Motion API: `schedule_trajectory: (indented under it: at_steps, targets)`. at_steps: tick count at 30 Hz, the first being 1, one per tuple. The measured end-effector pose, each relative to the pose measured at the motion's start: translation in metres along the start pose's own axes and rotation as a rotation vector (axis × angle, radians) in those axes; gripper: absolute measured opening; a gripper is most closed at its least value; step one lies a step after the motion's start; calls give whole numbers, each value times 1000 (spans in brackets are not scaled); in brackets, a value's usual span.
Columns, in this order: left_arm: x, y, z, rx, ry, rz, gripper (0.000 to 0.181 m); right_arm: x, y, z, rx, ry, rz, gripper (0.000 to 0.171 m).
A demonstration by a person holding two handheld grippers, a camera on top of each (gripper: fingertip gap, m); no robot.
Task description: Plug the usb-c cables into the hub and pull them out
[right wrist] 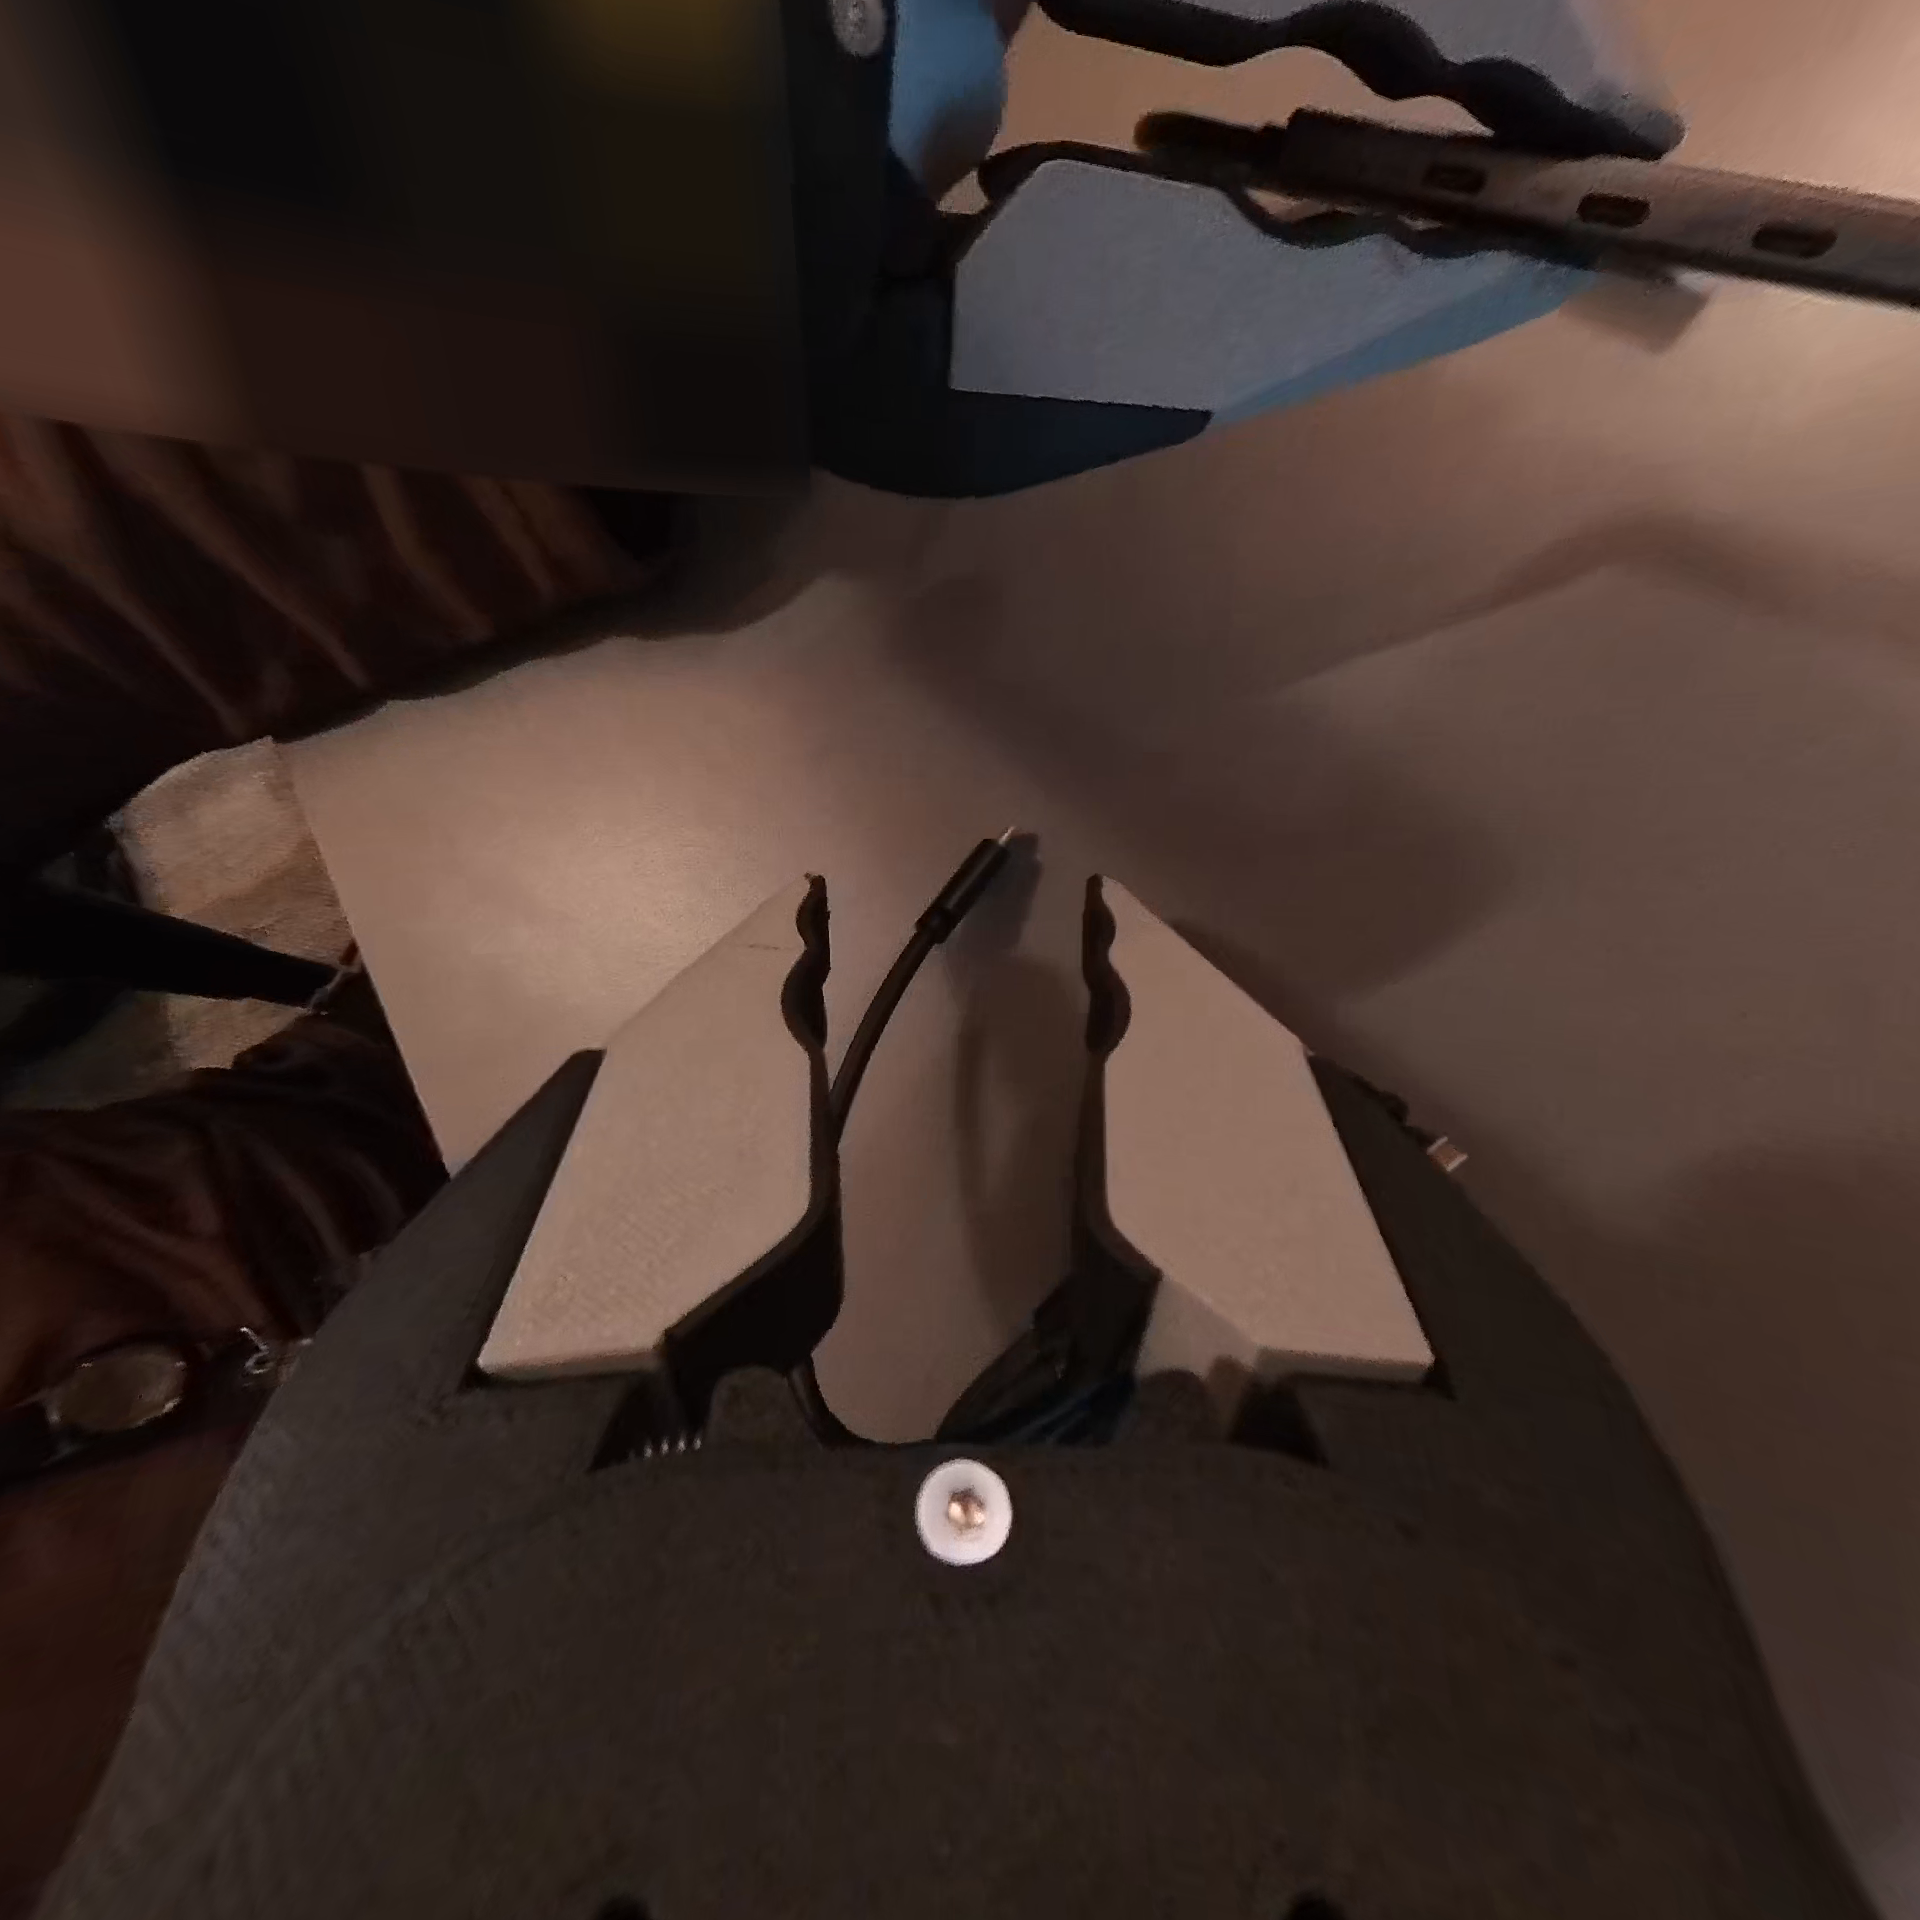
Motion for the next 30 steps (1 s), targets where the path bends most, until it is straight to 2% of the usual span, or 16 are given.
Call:
schedule_trajectory:
  at_steps: [8,14,18,21,24,30]
  targets:
    - [0,1,0,0,-6,-8,7,-18,-23,9,14,-229,-111,46]
    - [2,0,0,-1,4,-7,7,-20,-4,1,-133,-381,-216,45]
    - [2,0,0,0,-3,-9,7,-15,8,-5,-213,-509,-310,31]
    - [3,0,0,3,5,-19,7,-8,14,-7,-236,-560,-348,28]
    - [4,0,1,8,12,-26,7,-5,18,-7,-223,-572,-347,16]
    - [7,0,1,15,26,-43,7,3,15,-5,-163,-578,-379,11]
Point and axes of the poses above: each gripper's, where its closed fingertips meet, y out along the fingers, z out of its top, x = y × z across the jaws, the point moved 5 cm from there along -y, back along the fingers, and after that the axes turned 9 degrees about -y, right-handed, at the moved point
